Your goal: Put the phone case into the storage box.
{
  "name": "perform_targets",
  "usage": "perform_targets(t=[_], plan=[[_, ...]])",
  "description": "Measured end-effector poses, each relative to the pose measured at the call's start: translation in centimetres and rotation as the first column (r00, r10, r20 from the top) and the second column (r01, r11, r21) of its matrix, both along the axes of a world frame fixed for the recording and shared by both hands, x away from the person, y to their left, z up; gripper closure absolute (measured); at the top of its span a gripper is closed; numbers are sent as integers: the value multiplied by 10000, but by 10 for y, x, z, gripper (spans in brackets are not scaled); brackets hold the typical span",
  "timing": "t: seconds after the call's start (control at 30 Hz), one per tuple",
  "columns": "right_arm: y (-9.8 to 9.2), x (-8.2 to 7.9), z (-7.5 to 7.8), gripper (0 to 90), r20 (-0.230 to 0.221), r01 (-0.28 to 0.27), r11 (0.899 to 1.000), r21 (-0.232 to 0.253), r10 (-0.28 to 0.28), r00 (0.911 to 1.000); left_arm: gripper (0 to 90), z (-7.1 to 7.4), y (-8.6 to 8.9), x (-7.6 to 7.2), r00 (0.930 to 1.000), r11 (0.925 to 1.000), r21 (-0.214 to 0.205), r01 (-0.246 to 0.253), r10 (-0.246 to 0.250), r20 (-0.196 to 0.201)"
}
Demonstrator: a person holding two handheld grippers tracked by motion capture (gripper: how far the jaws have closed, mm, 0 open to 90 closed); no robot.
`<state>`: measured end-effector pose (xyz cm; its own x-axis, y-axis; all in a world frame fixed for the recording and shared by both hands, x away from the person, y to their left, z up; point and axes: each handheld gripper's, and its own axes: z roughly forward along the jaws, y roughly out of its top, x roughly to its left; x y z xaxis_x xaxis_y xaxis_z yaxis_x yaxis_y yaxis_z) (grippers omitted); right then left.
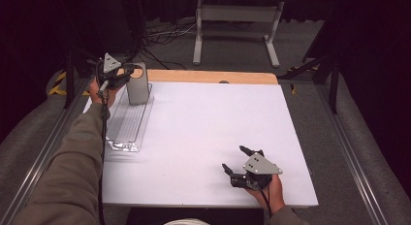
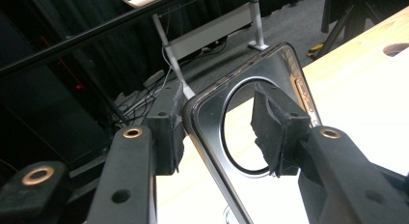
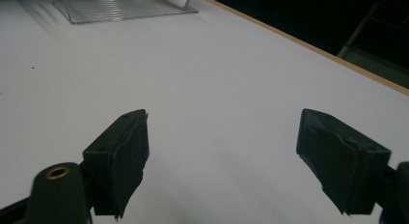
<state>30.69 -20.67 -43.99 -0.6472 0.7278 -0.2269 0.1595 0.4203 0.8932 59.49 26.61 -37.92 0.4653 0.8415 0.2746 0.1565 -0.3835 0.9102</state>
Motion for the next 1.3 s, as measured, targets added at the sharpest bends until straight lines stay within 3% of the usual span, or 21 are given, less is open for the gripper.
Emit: perform_targets(t=[0.23, 0.67, 1.07, 1.13, 1.3], plan=[[0, -1, 0, 196, 2, -13, 10000, 7, 13, 10000, 463, 1, 0, -1, 9994, 9995, -56, -305, 306, 132], [0, -1, 1, 197, 30, -28, 10000, -95, 29, 10000, 405, 4, 2, -4, 9995, 9995, -168, -282, 284, 138], [0, -2, 3, 200, 188, -19, 10000, -65, 21, 9998, 360, 9, 3, -11, 10000, 9990, -436, -18, 19, 31], [0, -3, 3, 197, 279, -33, 9999, -159, 38, 9996, 317, 11, 3, -12, 10000, 9996, -268, -20, 22, 74], [0, -4, 5, 192, 355, -67, 9999, -86, 70, 9993, 266, 15, 0, -19, 9996, 9988, -426, 236, -230, 161]])
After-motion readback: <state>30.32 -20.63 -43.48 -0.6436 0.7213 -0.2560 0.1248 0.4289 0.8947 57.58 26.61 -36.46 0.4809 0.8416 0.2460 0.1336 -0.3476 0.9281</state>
